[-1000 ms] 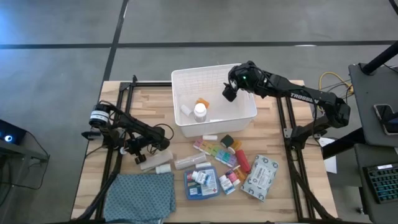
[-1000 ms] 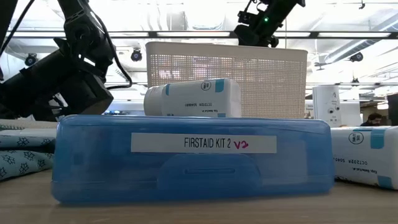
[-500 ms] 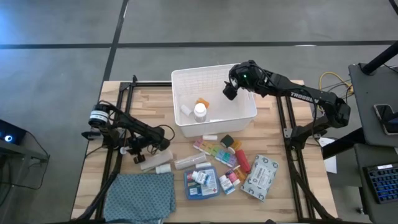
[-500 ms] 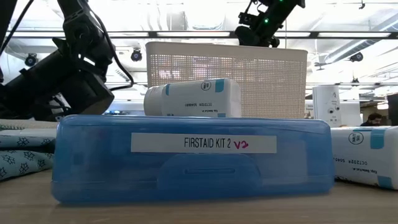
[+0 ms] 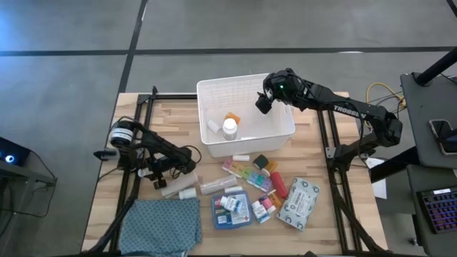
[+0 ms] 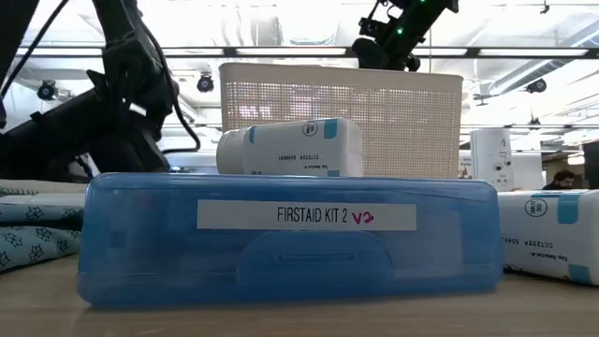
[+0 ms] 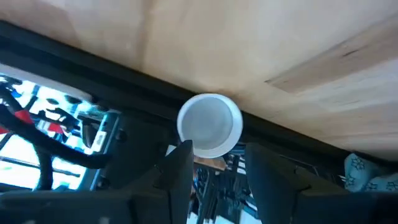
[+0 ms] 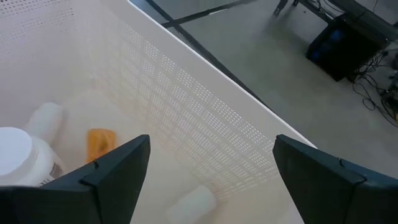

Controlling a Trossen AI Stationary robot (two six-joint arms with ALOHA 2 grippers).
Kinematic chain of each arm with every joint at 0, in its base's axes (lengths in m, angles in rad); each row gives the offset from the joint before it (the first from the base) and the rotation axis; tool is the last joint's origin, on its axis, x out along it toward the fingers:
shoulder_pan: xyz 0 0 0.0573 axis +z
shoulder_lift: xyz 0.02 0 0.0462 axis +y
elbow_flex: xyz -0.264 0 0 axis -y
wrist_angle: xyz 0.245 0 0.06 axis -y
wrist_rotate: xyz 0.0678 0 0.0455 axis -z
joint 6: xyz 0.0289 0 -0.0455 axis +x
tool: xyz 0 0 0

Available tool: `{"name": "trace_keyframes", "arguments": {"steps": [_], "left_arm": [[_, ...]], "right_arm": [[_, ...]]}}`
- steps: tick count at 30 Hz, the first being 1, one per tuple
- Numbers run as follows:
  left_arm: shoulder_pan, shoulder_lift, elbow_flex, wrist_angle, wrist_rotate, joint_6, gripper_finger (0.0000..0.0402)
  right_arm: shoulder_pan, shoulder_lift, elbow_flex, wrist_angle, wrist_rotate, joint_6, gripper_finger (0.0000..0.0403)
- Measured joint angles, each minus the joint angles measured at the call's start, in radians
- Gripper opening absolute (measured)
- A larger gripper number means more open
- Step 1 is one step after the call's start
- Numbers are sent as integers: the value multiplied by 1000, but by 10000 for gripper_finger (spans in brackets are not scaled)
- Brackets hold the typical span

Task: Pick & place medical supplies in basket/bin
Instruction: Put the white medicine bottle cap into the bin

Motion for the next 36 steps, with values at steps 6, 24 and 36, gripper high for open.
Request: {"name": "trace_keyframes", "arguments": {"steps": [6,24,36], "left_arm": [[0,27,0,0,24,22,127],[-54,26,11,50,107,21,127],[-57,25,-22,77,72,15,127]], "right_arm": [[0,0,0,-1,-2,9,329],[0,0,0,-1,-1,13,329],[0,0,0,4,0,10,329]]}}
